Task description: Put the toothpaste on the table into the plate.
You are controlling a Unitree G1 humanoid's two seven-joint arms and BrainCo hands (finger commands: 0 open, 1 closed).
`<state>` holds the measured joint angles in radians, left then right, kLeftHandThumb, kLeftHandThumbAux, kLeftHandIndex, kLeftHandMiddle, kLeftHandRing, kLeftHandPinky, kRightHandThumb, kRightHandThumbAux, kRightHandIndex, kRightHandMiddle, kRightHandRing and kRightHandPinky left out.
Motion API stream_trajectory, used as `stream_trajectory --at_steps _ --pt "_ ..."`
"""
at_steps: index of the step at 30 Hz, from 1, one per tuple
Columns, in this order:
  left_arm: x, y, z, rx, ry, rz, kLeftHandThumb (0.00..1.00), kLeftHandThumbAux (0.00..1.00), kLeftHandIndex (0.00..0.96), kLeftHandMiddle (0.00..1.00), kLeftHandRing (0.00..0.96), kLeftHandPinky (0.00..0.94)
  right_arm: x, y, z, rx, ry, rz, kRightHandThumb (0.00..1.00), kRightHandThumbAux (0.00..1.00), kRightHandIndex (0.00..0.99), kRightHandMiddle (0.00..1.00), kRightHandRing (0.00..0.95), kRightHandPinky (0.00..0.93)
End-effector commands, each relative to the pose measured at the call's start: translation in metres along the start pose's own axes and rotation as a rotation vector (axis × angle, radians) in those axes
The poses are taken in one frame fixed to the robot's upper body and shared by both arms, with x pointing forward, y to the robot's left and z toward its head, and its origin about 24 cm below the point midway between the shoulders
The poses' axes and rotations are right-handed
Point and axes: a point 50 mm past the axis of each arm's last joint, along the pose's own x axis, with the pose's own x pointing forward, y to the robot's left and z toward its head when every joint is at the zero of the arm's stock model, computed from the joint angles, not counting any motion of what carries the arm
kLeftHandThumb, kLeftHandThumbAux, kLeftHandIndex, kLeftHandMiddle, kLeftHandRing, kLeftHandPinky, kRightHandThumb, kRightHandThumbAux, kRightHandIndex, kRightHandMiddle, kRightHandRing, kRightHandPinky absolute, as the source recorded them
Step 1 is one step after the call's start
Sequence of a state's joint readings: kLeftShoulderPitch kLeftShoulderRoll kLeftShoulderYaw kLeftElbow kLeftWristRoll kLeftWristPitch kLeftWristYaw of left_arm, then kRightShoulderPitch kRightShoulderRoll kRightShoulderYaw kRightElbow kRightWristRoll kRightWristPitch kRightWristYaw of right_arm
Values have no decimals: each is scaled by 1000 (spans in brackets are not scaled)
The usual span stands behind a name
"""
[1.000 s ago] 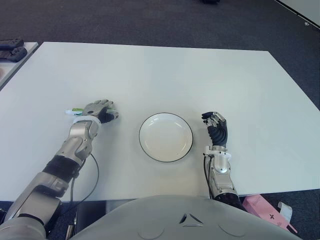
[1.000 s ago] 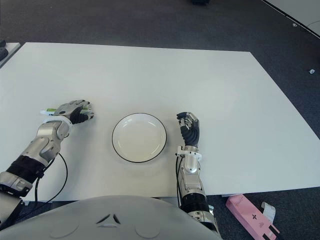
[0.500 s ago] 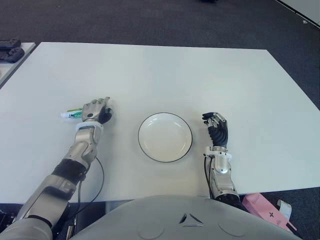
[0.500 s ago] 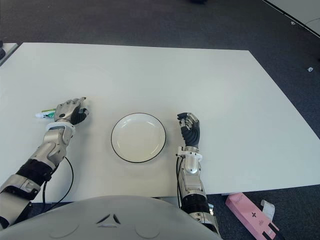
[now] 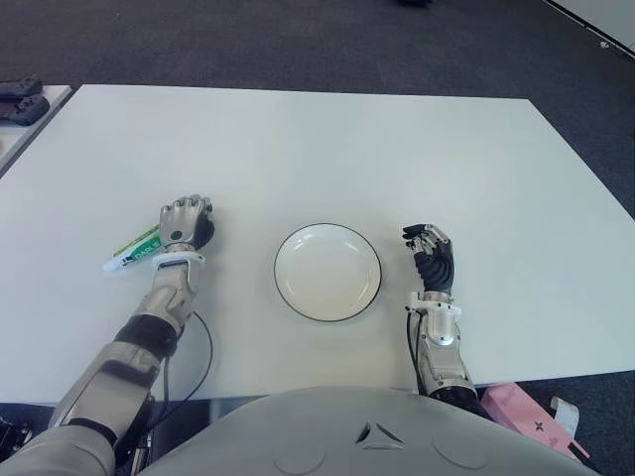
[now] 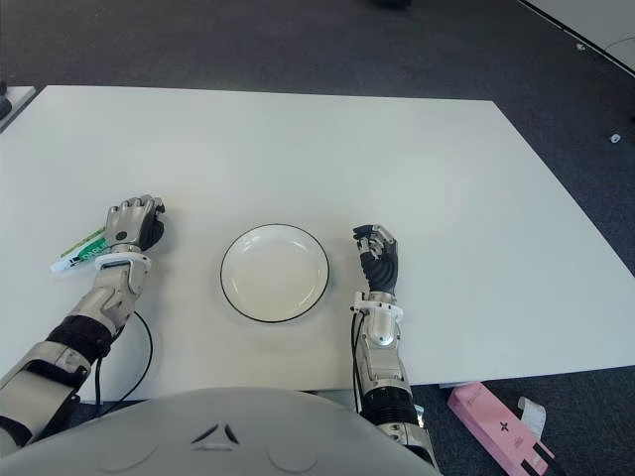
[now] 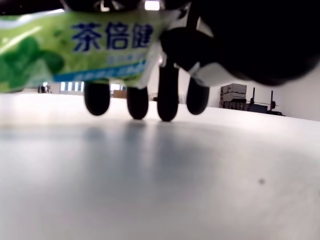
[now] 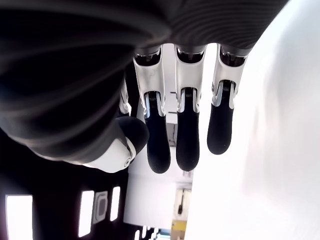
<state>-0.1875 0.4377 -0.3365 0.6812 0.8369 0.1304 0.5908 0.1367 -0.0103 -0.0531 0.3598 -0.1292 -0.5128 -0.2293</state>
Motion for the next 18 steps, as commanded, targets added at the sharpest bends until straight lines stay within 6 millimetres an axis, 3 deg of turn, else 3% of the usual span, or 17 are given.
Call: stream_trajectory --at_steps 1,11,14,18 --pt "-15 -16 -5 48 -19 -28 995 650 362 428 480 512 -6 -3 -10 -21 63 -3 711 731 426 453 429 426" --pt "-15 -17 -10 125 -64 25 1000 656 370 480 547 524 -6 -5 -10 -32 71 -5 709 732 424 449 430 423" --pt "-14 -17 -11 136 -71 24 969 651 382 500 565 725 -6 -6 -11 -32 73 -8 710 732 425 453 433 431" --pt "-13 -17 -12 145 -63 2 956 649 383 509 563 817 -5 -6 -11 -32 73 -9 710 732 425 454 433 428"
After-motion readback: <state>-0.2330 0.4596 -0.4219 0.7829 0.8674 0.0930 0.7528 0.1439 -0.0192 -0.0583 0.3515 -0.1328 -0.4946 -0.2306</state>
